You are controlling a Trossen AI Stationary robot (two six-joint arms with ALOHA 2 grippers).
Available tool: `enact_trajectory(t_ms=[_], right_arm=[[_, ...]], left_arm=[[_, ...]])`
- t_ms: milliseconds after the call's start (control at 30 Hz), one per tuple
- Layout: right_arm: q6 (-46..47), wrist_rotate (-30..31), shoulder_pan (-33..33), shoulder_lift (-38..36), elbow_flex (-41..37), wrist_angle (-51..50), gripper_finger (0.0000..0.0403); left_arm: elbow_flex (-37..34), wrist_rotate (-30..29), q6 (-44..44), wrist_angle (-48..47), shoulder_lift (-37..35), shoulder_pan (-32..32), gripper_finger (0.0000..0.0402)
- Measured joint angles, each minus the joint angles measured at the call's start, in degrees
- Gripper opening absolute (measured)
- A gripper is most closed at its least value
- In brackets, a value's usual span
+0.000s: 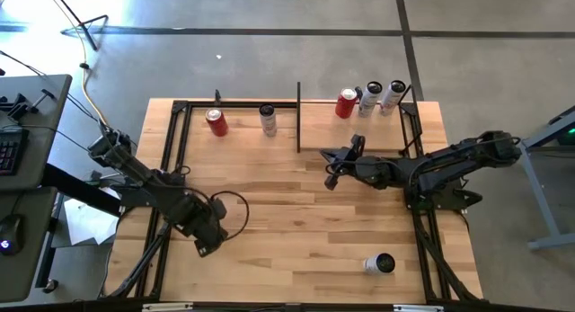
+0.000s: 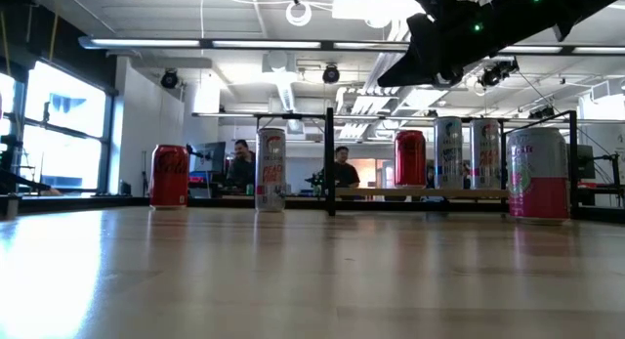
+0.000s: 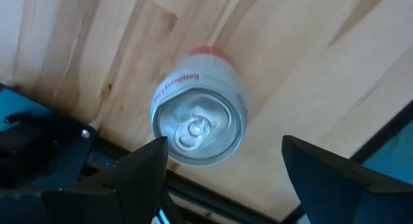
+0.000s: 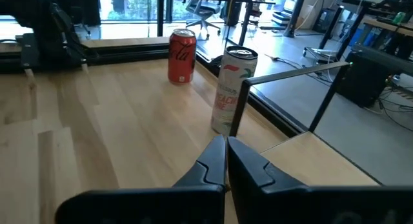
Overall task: Place canned beverage on shelf
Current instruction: Put the left white and orange soda can on the shelf
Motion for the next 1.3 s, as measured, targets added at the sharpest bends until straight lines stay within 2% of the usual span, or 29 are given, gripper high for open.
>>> enact_trajectory(t_ms=[133,667,800,1033,1300], right_arm=[[0.1,0.4,1.3,0.0,0.0,0.1,0.0],[0.3,3.6,6.2,0.0,0.0,0.2,0.0],[0.3,4.9,6.7,0.0,0.0,0.3,0.0],[0.3,5.1,6.9,0.0,0.0,0.3,0.0],[1.1,5.1,6.9,0.0,0.0,0.3,0.0]], left_arm=[[-0.7,-3.3,-2.9,-0.3,-0.2,-1.2,0.0294],[-7.0,-4.2,-12.0,3.9,-1.0,-2.5,0.0294],[-7.1,-4.4,-15.0,3.9,-0.9,-2.7,0.0294],[-6.9,-4.3,-15.3,4.5,-0.8,-2.9,0.0294],[-3.5,-4.4,-16.3,4.2,-0.5,-2.9,0.0294]])
